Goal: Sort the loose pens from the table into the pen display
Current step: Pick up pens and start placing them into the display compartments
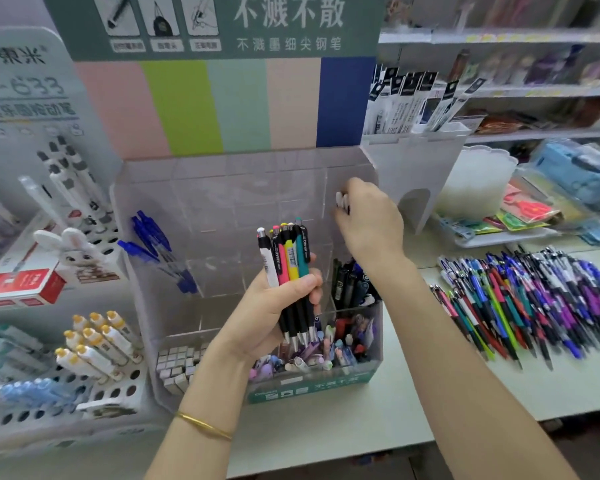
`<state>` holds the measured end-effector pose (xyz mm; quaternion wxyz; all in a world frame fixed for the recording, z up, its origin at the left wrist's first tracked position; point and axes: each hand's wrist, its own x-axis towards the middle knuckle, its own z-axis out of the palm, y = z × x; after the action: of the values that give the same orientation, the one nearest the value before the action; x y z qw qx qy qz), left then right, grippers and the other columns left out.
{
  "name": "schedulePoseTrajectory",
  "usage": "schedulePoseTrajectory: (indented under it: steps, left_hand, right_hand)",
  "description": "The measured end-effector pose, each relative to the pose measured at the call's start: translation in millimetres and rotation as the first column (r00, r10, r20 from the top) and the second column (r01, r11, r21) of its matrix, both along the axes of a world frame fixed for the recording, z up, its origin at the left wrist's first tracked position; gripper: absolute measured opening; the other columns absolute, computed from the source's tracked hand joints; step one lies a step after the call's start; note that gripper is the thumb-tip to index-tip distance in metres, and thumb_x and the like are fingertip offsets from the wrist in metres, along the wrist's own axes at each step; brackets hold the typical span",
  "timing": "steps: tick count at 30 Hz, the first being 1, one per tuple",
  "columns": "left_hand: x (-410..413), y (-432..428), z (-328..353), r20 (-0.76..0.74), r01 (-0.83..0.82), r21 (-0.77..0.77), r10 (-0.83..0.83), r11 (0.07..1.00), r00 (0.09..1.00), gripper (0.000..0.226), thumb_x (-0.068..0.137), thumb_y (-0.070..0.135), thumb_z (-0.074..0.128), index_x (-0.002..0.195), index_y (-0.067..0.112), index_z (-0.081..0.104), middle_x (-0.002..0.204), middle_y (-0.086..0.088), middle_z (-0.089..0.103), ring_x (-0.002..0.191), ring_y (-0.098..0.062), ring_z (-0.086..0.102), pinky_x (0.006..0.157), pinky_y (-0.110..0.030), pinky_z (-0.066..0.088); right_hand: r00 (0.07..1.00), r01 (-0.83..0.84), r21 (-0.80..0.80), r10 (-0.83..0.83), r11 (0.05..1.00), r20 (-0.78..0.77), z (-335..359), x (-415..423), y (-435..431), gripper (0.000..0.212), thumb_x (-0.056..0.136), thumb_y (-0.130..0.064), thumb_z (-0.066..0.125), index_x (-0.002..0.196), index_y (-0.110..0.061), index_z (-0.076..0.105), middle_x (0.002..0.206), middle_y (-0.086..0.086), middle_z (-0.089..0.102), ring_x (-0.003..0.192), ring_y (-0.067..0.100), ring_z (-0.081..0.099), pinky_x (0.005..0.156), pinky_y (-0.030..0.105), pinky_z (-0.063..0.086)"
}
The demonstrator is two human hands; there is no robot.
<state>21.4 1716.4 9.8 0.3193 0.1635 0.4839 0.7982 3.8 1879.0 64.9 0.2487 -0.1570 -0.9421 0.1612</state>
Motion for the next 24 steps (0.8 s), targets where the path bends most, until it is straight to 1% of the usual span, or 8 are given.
schedulePoseTrajectory:
  steps: [4,7,11,13,15,17,21,24]
  left_hand:
    - [0,-2,0,0.025,0.076,0.126,-0.08,0.989,0.996,0.037,0.082,0.006,0.064,0.116,0.01,0.052,0.087,-0.003,0.06,0.068,-0.013,0.055,0.065,-0.028,0.05]
    - [1,-4,0,-0.019,0.087,0.109,-0.085,0.99,0.996,0.038,0.078,0.011,0.068,0.113,0.012,0.054,0.09,-0.004,0.061,0.07,-0.014,0.056,0.067,-0.029,0.049]
    - [5,-5,4,-0.109,-0.019,-0.051,0.013,0.999,0.994,0.035,0.078,0.008,0.068,0.111,0.011,0.056,0.088,-0.002,0.064,0.073,-0.014,0.059,0.07,-0.025,0.05]
    - [6,-5,5,-0.189,-0.103,-0.176,0.069,0.979,0.98,0.037,0.077,0.014,0.073,0.11,0.014,0.055,0.086,0.004,0.066,0.079,-0.011,0.061,0.075,-0.025,0.05]
    - [7,-5,5,-0.272,-0.16,-0.245,0.091,0.956,0.958,0.039,0.077,0.021,0.074,0.112,0.02,0.055,0.087,0.011,0.067,0.084,-0.007,0.063,0.078,-0.027,0.051]
    - [6,-6,5,-0.363,-0.203,-0.262,0.099,0.944,0.927,0.04,0.083,0.018,0.071,0.118,0.019,0.052,0.092,0.012,0.066,0.088,-0.006,0.063,0.08,-0.028,0.051]
    - [5,-9,6,-0.464,-0.258,-0.258,0.115,0.931,0.879,0.042,0.088,0.01,0.065,0.126,0.017,0.048,0.102,0.002,0.067,0.098,-0.012,0.065,0.086,-0.03,0.053]
    - [5,-13,5,-0.442,-0.232,-0.243,0.106,0.942,0.891,0.037,0.088,0.008,0.067,0.121,0.014,0.051,0.096,0.003,0.066,0.09,-0.011,0.065,0.078,-0.028,0.053]
  right_hand:
    - [0.998,-0.006,0.037,0.004,0.999,0.063,-1,-2,-1,0.012,0.098,-0.022,0.048,0.096,-0.011,0.045,0.103,0.013,0.062,0.092,0.034,0.057,0.061,0.033,0.029]
    - [0.994,-0.042,-0.078,0.05,0.996,0.099,0,1,-1,0.021,0.092,-0.021,0.06,0.1,-0.008,0.045,0.106,0.014,0.059,0.095,0.033,0.057,0.066,0.035,0.039]
    - [0.976,-0.157,-0.191,0.122,0.969,-0.182,1,24,-7,0.014,0.093,-0.019,0.058,0.104,-0.01,0.056,0.099,0.005,0.059,0.084,0.02,0.057,0.072,0.029,0.044]
    - [0.933,-0.318,-0.365,0.22,0.875,-0.286,1,38,-15,0.004,0.094,-0.015,0.057,0.096,-0.015,0.06,0.087,-0.002,0.061,0.072,0.014,0.06,0.063,0.029,0.051]
    - [0.887,-0.462,-0.603,0.319,0.65,-0.334,4,50,-22,0.006,0.095,-0.015,0.057,0.093,-0.016,0.062,0.081,-0.002,0.063,0.06,0.012,0.061,0.049,0.027,0.051]
    - [0.85,-0.515,-0.709,0.393,0.483,-0.35,5,55,-26,0.007,0.093,-0.016,0.058,0.097,-0.017,0.065,0.079,0.002,0.064,0.052,0.012,0.058,0.047,0.025,0.048]
    - [0.836,-0.506,-0.719,0.474,0.475,-0.275,1,55,-30,0.02,0.09,-0.017,0.063,0.109,-0.023,0.063,0.088,0.005,0.062,0.051,0.009,0.054,0.05,0.028,0.05]
    - [0.824,-0.505,-0.747,0.5,0.432,-0.267,-1,54,-28,0.019,0.094,-0.019,0.057,0.112,-0.02,0.065,0.075,-0.001,0.062,0.053,0.013,0.052,0.048,0.025,0.047]
